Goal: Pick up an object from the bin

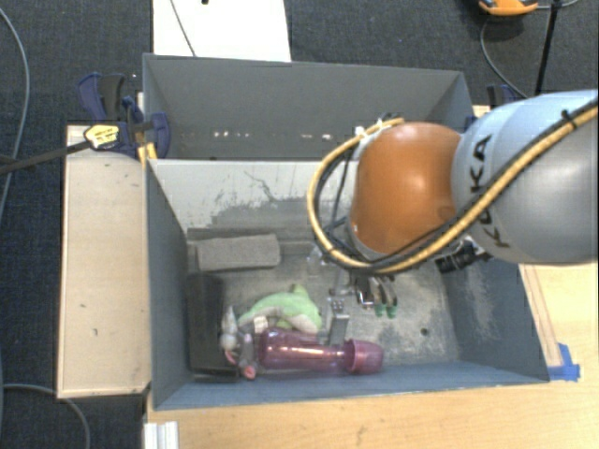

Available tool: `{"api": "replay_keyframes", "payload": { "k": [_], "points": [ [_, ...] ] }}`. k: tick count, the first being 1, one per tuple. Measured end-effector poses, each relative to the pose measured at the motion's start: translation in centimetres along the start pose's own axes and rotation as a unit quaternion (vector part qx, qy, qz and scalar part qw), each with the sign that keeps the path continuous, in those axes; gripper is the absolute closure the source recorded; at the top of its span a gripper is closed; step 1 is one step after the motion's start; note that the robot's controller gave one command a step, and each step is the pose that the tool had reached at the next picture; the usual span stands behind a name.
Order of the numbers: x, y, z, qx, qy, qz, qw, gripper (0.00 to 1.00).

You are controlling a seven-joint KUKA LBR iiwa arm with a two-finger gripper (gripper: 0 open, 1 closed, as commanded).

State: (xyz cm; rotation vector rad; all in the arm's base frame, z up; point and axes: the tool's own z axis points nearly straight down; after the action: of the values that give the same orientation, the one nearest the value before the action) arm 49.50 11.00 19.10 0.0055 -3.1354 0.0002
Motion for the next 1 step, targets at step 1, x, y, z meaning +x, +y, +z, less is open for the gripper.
{"api": "replay_keyframes", "payload": {
  "k": [1],
  "points": [
    [-0.18,-0.06,-0.43,-0.001,-0.0041,0.002,1.0,0.0]
  ]
}}
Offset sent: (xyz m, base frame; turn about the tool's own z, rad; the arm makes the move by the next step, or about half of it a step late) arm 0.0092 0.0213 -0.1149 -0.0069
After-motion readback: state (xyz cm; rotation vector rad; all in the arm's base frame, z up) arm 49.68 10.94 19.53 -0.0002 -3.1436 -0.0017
